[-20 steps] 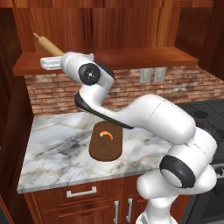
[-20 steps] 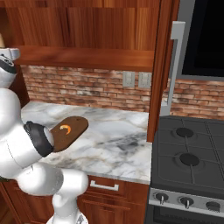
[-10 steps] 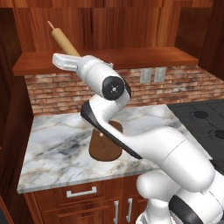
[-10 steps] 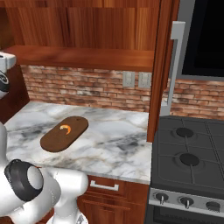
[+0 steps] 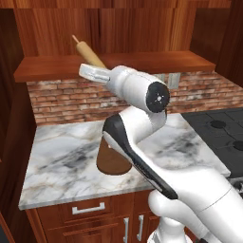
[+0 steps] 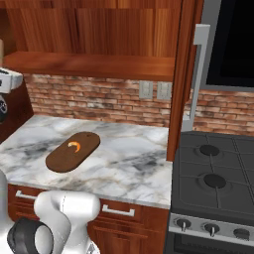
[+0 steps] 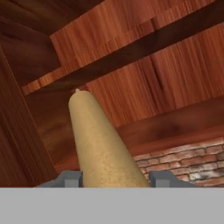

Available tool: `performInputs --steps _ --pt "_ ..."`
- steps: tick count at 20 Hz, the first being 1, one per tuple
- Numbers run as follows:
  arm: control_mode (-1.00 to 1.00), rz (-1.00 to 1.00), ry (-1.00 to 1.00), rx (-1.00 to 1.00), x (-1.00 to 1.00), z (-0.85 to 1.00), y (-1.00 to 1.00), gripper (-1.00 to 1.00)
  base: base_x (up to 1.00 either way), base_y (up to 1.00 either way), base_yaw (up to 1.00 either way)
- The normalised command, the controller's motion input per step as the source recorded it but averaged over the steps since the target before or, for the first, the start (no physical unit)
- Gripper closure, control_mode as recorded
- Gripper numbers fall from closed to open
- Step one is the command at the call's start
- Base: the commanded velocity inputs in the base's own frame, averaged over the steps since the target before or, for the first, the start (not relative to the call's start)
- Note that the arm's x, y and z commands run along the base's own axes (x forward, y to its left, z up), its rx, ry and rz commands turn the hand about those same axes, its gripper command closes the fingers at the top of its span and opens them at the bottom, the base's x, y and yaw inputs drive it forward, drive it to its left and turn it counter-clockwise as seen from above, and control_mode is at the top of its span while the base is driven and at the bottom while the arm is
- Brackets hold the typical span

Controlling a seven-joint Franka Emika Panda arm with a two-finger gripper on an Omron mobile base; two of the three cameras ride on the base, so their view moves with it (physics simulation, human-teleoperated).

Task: Open the cabinet, retrieve the rolling pin, and place it next to the meat on the cutting board to prepare for tenderizing.

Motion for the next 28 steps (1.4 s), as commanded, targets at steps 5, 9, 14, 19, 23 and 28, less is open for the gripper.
performInputs --steps 5,9,14,19,23,28 --pt "-1.00 0.00 0.24 -0.05 -0.39 0.00 -0.52 1.00 0.00 0.00 0.00" --pt "-1.00 0.00 0.20 -0.05 -0.46 -0.07 -0.48 1.00 0.00 0.00 0.00" --pt "-1.00 0.04 0.13 -0.05 -0.60 -0.20 -0.40 1.00 0.00 0.00 0.00" --pt "-1.00 0.10 0.04 -0.07 -0.72 -0.43 -0.24 1.00 0.00 0.00 0.00" --pt "-1.00 0.11 0.00 -0.06 -0.72 -0.52 -0.18 1.00 0.00 0.00 0.00" --pt "-1.00 0.12 0.06 -0.04 -0.26 -0.43 -0.19 1.00 0.00 0.00 0.00"
